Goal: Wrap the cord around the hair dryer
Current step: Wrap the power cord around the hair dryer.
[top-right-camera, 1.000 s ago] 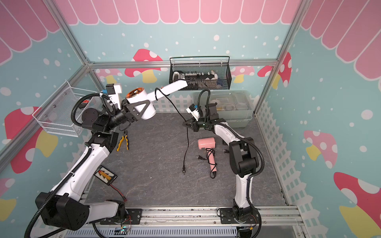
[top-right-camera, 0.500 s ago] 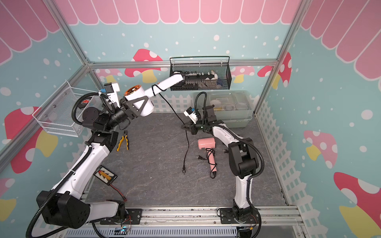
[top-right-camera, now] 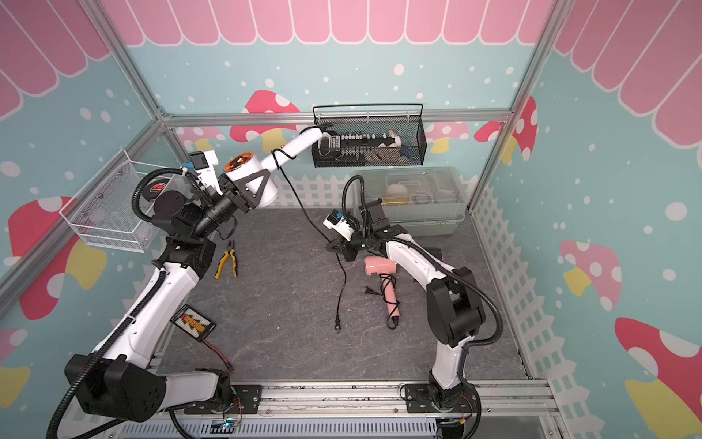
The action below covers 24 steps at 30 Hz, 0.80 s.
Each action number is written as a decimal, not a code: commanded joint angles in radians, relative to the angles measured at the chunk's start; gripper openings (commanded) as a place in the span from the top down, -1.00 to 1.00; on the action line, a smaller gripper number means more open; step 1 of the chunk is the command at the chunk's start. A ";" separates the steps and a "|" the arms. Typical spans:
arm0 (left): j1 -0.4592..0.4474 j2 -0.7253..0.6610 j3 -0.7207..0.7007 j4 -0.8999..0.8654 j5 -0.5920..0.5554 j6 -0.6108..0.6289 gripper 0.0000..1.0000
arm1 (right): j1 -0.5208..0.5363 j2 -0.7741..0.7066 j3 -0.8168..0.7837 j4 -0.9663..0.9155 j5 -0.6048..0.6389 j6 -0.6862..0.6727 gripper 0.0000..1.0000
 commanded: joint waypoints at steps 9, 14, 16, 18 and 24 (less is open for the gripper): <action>0.039 -0.002 0.091 0.211 -0.064 -0.085 1.00 | 0.005 -0.008 -0.125 0.164 0.016 0.068 0.78; 0.051 0.009 0.105 0.219 -0.095 -0.095 1.00 | 0.008 -0.008 -0.156 0.187 0.030 0.072 0.77; 0.057 0.014 0.108 0.223 -0.110 -0.099 1.00 | 0.012 -0.013 -0.166 0.187 0.037 0.068 0.81; 0.065 0.019 0.102 0.236 -0.139 -0.106 1.00 | 0.020 -0.024 -0.181 0.187 0.051 0.061 0.91; 0.077 0.009 0.110 0.071 -0.294 0.017 1.00 | 0.093 -0.099 -0.209 0.010 0.178 -0.115 1.00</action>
